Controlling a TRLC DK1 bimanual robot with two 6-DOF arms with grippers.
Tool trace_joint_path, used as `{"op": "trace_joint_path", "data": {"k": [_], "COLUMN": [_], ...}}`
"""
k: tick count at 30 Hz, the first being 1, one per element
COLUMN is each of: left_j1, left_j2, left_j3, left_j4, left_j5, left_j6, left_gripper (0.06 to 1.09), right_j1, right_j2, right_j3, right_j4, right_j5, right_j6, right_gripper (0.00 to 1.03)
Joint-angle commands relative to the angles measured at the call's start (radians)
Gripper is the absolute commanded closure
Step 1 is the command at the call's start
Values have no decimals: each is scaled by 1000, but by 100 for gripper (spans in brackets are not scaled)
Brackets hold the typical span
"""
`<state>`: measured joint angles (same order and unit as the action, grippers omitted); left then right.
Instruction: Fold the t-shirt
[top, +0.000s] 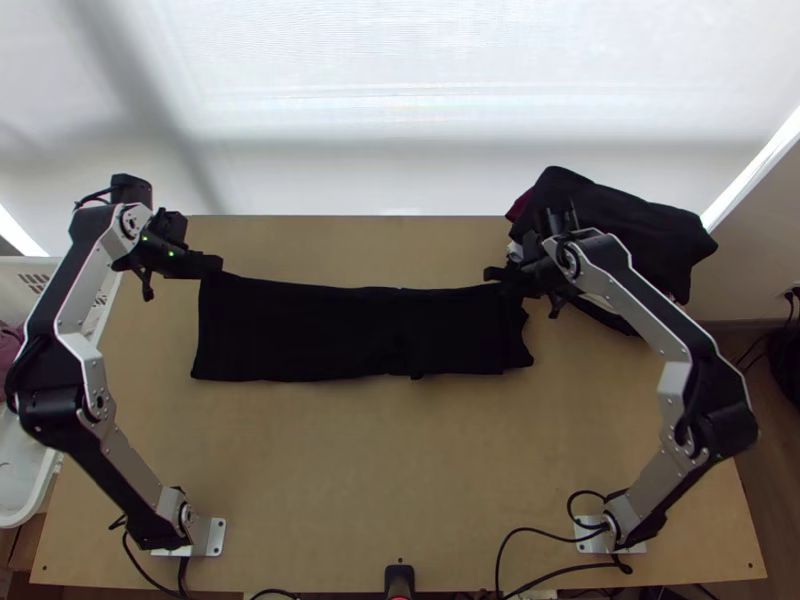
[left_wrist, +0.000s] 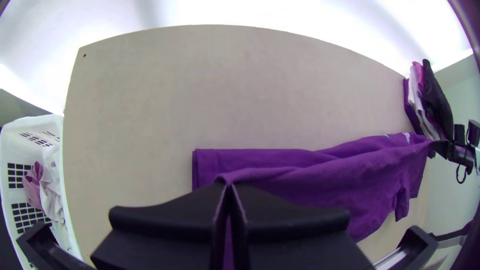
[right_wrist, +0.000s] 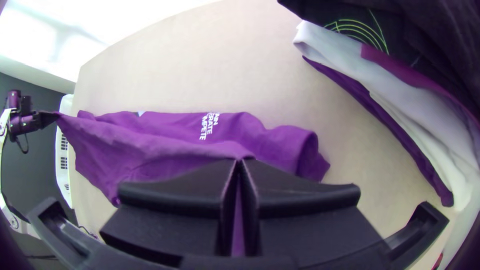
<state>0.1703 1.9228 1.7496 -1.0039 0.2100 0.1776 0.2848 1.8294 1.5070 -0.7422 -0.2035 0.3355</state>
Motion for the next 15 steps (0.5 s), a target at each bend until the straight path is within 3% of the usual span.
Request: {"op": "trace_joint_path", "data": {"k": [1,15], "left_j1": [8,24], "left_j2": [38,28], "left_j3": [33,-18], "left_j4": [16,79], "left_j5": [6,32], "left_j6": [-52,-99], "left_gripper": [105,103], "right_j1": [-9,-6], "right_j2": [57,71], "right_j3": [47,62], "right_j4": [23,89], "right_j5": [33,99], "right_j6": [11,54], "right_gripper": [100,99]}}
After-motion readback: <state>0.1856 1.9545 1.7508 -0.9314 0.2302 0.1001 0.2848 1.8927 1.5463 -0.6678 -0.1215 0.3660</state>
